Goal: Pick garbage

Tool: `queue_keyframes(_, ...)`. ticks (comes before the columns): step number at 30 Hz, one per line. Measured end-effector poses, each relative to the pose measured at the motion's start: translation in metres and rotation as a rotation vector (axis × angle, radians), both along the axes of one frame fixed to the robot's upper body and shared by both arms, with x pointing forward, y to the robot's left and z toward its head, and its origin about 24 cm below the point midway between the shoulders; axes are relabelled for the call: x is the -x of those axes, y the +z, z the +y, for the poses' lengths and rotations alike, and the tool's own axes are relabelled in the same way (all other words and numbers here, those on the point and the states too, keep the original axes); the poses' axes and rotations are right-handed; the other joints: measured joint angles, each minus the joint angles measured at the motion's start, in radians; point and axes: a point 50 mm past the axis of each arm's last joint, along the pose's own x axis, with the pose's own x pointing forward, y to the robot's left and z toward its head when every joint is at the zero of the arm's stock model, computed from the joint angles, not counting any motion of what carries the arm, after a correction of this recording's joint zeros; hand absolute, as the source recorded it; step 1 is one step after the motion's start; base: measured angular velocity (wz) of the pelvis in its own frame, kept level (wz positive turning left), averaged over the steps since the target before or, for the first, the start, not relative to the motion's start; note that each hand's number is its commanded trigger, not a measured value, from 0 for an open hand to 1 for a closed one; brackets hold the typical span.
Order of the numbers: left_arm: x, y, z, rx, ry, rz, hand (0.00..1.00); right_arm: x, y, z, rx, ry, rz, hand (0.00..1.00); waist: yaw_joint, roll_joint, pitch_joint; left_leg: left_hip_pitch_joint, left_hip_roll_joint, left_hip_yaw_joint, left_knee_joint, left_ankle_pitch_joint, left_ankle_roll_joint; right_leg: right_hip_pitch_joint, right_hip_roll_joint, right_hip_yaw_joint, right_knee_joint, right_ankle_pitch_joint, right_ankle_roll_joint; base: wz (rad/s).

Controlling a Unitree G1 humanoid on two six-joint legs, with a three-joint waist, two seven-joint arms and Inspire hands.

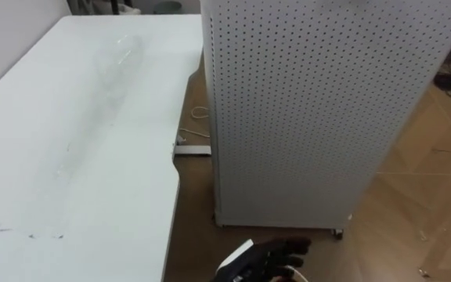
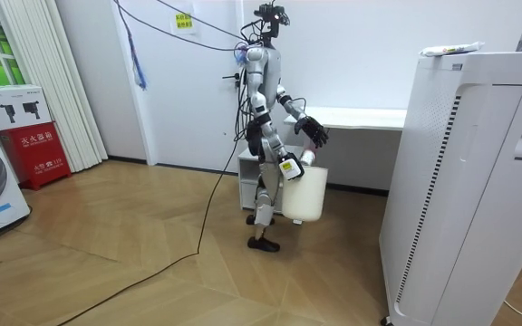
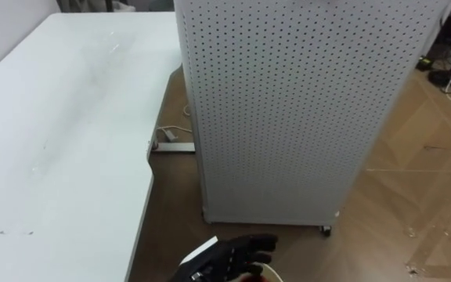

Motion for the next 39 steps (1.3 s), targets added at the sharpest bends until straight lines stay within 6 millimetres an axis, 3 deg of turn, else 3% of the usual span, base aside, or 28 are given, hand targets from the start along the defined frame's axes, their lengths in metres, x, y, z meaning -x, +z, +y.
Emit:
queue_keyframes(17, -0.003, 0.024, -0.005, 0.049, -0.048, -0.098, 0.0, 0.008, -0.001, -0.011, 0.047, -0.03, 0.011, 1.0, -0.005, -0.002, 0.0011, 0.008, 0.0, 0.01, -0.015, 0.0, 0.0, 0.003, 0.0, 0.003, -0.022, 0.002, 0.001, -0.01)
queue_keyframes(22, -0.003, 0.021, 0.004, 0.009, -0.047, -0.1, 0.0, 0.016, -0.003, -0.01, 0.028, -0.044, 0.018, 1.0, -0.017, -0.002, 0.0011, 0.027, 0.0, 0.018, -0.037, 0.004, 0.003, 0.011, 0.0, 0.005, -0.019, 0.003, 0.002, -0.02)
queue_keyframes(29, 0.009, -0.012, 0.025, -0.173, -0.057, -0.044, 0.0, 0.015, 0.0, -0.012, 0.031, -0.047, -0.002, 1.0, -0.028, -0.003, 0.0015, 0.056, -0.001, 0.063, -0.053, 0.004, 0.003, 0.01, 0.008, 0.049, -0.018, 0.003, 0.004, -0.19)
queue_keyframes(34, 0.02, -0.042, 0.041, -0.31, -0.055, 0.058, 0.0, 0.017, -0.001, -0.011, 0.018, -0.047, 0.003, 1.0, -0.058, -0.014, 0.0053, 0.066, -0.005, 0.097, -0.052, 0.004, 0.004, -0.007, 0.008, 0.074, 0.008, 0.003, 0.004, -0.27)
queue_keyframes(36, 0.021, -0.051, 0.05, -0.359, -0.043, 0.09, 0.0, 0.016, -0.001, -0.01, 0.008, -0.048, 0.007, 1.0, -0.061, -0.031, 0.0056, 0.072, -0.009, 0.136, -0.051, 0.003, 0.005, -0.033, 0.014, 0.113, 0.032, 0.003, 0.006, -0.47)
queue_keyframes(37, 0.021, -0.053, 0.053, -0.374, -0.035, 0.098, 0.0, 0.016, -0.001, -0.009, 0.002, -0.056, 0.007, 1.0, -0.061, -0.037, 0.0069, 0.075, -0.009, 0.147, -0.051, 0.003, 0.006, -0.038, 0.014, 0.115, 0.034, 0.002, 0.006, -0.57)
queue_keyframes(39, 0.023, -0.059, 0.057, -0.407, -0.022, 0.115, 0.0, 0.017, -0.002, -0.007, -0.011, -0.074, 0.01, 1.0, -0.053, -0.052, 0.0033, 0.084, -0.001, 0.211, -0.052, -0.003, 0.008, -0.063, 0.016, 0.111, 0.037, 0.014, 0.006, -0.67)
